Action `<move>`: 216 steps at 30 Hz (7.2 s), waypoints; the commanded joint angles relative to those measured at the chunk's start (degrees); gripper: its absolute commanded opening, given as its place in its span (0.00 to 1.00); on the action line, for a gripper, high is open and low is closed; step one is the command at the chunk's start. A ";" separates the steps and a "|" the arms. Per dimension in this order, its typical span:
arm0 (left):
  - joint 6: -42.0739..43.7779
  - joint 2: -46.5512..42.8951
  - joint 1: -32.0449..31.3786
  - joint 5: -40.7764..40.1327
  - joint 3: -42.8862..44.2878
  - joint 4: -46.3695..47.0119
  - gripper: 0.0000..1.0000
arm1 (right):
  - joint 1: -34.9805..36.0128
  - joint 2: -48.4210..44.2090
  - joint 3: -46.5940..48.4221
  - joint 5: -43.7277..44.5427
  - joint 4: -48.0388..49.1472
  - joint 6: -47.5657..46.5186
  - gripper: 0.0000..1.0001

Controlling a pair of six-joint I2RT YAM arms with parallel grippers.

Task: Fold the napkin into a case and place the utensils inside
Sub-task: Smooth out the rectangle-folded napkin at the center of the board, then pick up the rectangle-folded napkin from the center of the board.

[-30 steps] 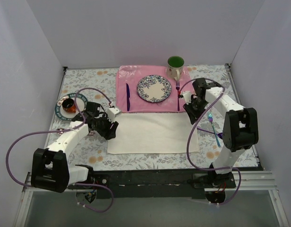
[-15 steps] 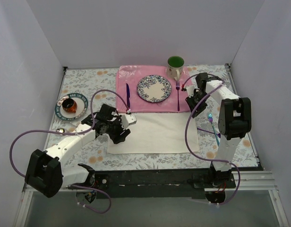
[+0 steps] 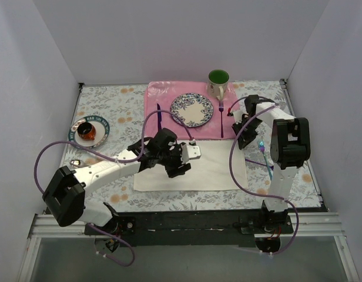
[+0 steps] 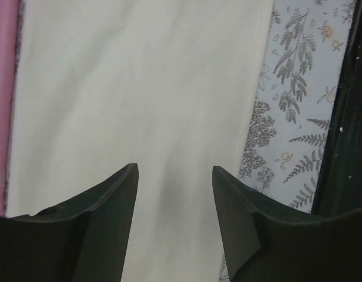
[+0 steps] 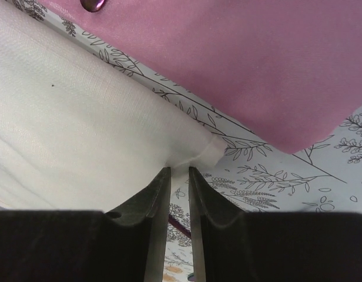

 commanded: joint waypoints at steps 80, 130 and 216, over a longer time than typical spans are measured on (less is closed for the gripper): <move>78.20 -28.92 58.19 25.13 -25.84 -35.11 0.52 | 35.64 16.83 41.71 -25.34 21.66 7.47 0.48; 71.44 -31.03 58.28 26.18 -32.79 -27.46 0.59 | 43.81 32.57 42.60 -16.46 34.76 1.15 0.40; 70.12 -16.98 56.52 16.17 -26.11 -22.73 0.45 | 46.19 26.68 42.60 -15.41 41.62 2.12 0.01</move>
